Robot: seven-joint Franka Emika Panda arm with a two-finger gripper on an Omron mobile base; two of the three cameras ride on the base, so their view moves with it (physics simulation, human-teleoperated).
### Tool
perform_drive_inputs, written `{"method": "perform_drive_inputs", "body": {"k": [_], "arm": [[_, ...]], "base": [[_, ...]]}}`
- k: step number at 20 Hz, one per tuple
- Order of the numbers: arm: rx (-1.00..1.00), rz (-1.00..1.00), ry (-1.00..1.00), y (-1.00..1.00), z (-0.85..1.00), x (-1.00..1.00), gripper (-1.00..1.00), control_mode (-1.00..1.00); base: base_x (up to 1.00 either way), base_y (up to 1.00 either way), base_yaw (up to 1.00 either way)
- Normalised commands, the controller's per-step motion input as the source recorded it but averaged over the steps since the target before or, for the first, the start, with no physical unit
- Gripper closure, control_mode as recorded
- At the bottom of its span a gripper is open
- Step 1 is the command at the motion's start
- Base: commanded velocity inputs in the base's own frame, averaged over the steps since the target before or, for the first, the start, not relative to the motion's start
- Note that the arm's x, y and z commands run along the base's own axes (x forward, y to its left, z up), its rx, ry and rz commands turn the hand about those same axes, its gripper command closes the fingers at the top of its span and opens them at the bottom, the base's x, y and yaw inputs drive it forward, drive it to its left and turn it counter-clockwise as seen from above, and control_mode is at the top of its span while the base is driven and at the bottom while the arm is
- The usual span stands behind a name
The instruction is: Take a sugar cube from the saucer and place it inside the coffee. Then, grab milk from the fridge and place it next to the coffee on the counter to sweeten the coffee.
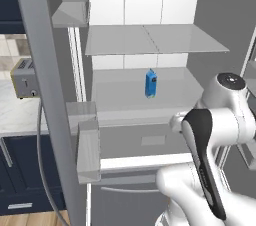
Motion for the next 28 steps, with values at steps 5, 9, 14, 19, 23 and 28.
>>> {"method": "perform_drive_inputs", "body": {"k": [5, 9, 14, 19, 23, 28], "arm": [[0.03, 0.1, -0.21, 0.0, -0.01, 0.79, -1.0, -1.0], [0.01, 0.07, -0.15, 0.0, -0.03, 0.79, -1.0, -1.0], [0.0, 0.04, -0.23, -0.24, 0.02, 0.6, -1.0, -1.0], [0.0, 0.0, -0.26, -0.26, -0.04, 0.4, -1.0, -1.0], [0.02, 0.02, -0.2, -0.2, -0.08, 0.47, -1.0, -1.0], [0.0, 0.03, -0.02, 0.0, -0.12, 0.36, -1.0, -1.0]], "base": [[0.0, 0.0, 0.0], [0.0, 0.0, 0.0], [0.0, 0.0, 0.0], [0.0, 0.0, 0.0], [0.0, 0.0, 0.0], [0.0, 0.0, 0.0]]}}
